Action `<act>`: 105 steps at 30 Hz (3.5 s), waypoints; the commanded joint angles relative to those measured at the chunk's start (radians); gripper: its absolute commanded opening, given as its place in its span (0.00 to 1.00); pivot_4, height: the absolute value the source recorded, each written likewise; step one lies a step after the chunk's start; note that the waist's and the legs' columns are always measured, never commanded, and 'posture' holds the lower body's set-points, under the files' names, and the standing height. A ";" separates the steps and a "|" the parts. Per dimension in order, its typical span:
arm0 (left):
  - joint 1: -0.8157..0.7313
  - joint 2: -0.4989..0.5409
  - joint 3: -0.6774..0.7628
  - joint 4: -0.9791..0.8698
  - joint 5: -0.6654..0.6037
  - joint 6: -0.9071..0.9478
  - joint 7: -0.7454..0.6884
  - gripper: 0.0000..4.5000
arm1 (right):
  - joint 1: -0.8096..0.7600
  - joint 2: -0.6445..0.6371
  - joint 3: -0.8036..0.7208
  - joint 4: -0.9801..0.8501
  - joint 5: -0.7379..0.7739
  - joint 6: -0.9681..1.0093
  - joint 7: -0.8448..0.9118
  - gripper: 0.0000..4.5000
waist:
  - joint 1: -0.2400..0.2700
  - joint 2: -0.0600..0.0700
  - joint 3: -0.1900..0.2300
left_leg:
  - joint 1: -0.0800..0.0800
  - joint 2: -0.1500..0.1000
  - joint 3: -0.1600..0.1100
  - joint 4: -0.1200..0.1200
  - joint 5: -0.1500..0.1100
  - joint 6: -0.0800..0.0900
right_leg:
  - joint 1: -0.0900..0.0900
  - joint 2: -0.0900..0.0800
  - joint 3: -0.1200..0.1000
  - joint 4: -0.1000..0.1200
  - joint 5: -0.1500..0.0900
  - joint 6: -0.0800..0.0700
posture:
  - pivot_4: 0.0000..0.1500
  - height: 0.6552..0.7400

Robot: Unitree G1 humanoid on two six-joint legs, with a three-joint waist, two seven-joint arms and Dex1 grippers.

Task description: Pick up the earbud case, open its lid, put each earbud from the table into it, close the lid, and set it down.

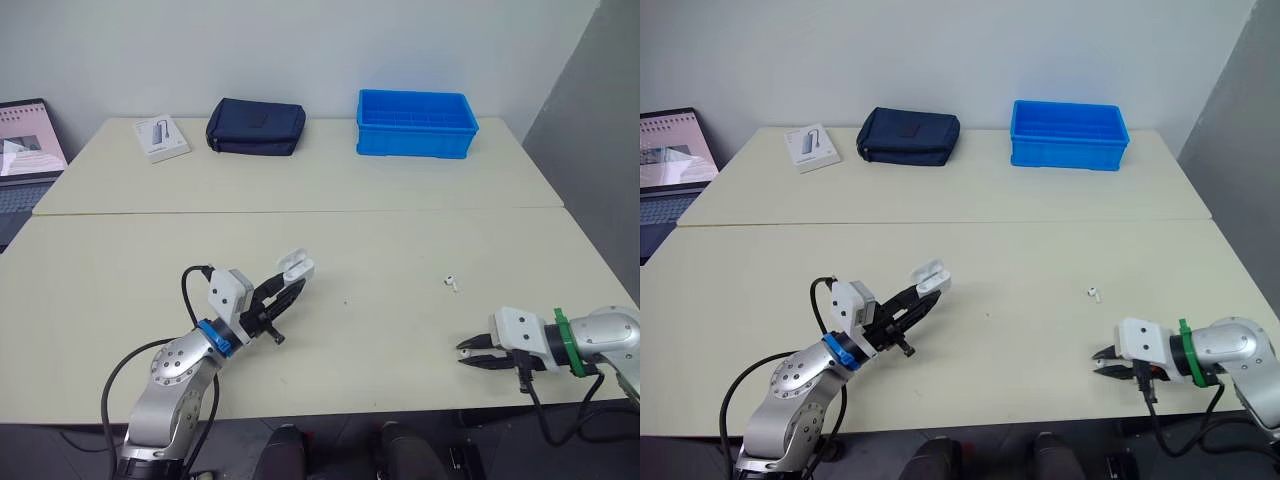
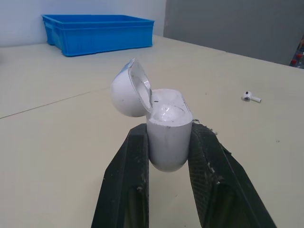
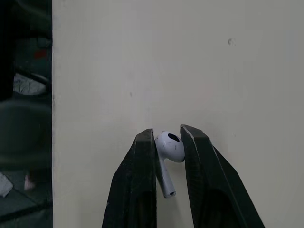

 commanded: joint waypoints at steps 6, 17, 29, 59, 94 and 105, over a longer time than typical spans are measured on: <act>-0.004 0.011 0.002 -0.052 -0.012 0.002 0.001 0.17 | -0.080 -0.015 0.073 0.152 -0.064 -0.125 0.119 0.10 | 0.001 0.000 0.000 | 0.000 0.000 0.000 0.000 0.000 0.000 | 0.000 0.000 0.000 0.000 0.000 0.000 | 1.00 0.79; -0.004 0.016 0.002 -0.052 -0.009 0.008 0.000 0.17 | -0.109 -0.006 0.089 0.253 -0.102 -0.203 0.120 0.61 | 0.007 -0.001 0.000 | 0.000 -0.001 0.000 0.001 0.000 0.000 | 0.002 -0.001 0.000 0.000 0.000 0.000 | 1.00 0.79; 0.001 0.005 -0.011 -0.013 -0.001 -0.020 -0.012 0.17 | -0.056 -0.083 -0.109 -0.114 0.104 0.038 0.079 0.68 | 0.006 0.000 0.000 | 0.001 0.000 0.000 0.000 0.000 0.000 | 0.001 -0.001 0.000 0.001 0.000 0.000 | 1.00 0.79; 0.052 0.004 -0.027 -0.046 0.019 -0.016 0.023 0.17 | -0.160 -0.182 0.218 -0.382 -0.191 0.673 -0.128 0.68 | 0.004 0.000 0.000 | 0.000 0.000 0.000 0.000 0.000 0.000 | 0.000 -0.002 -0.001 0.000 0.000 -0.001 | 1.00 0.79; -0.004 -0.009 -0.027 -0.031 -0.005 -0.018 0.008 0.17 | -0.379 0.066 -0.023 -0.422 0.120 0.886 -0.150 0.09 | 0.002 -0.001 -0.001 | 0.000 0.000 -0.001 0.000 0.000 0.000 | 0.000 -0.001 -0.001 0.001 0.000 0.000 | 1.00 0.79; -0.098 -0.031 -0.058 -0.034 -0.014 -0.017 -0.009 0.17 | -0.478 0.807 -0.075 -0.411 0.312 0.779 -0.585 0.09 | 0.005 -0.001 0.000 | -0.002 0.000 -0.003 0.000 0.000 0.000 | -0.001 0.000 -0.002 0.001 0.000 0.000 | 1.00 0.79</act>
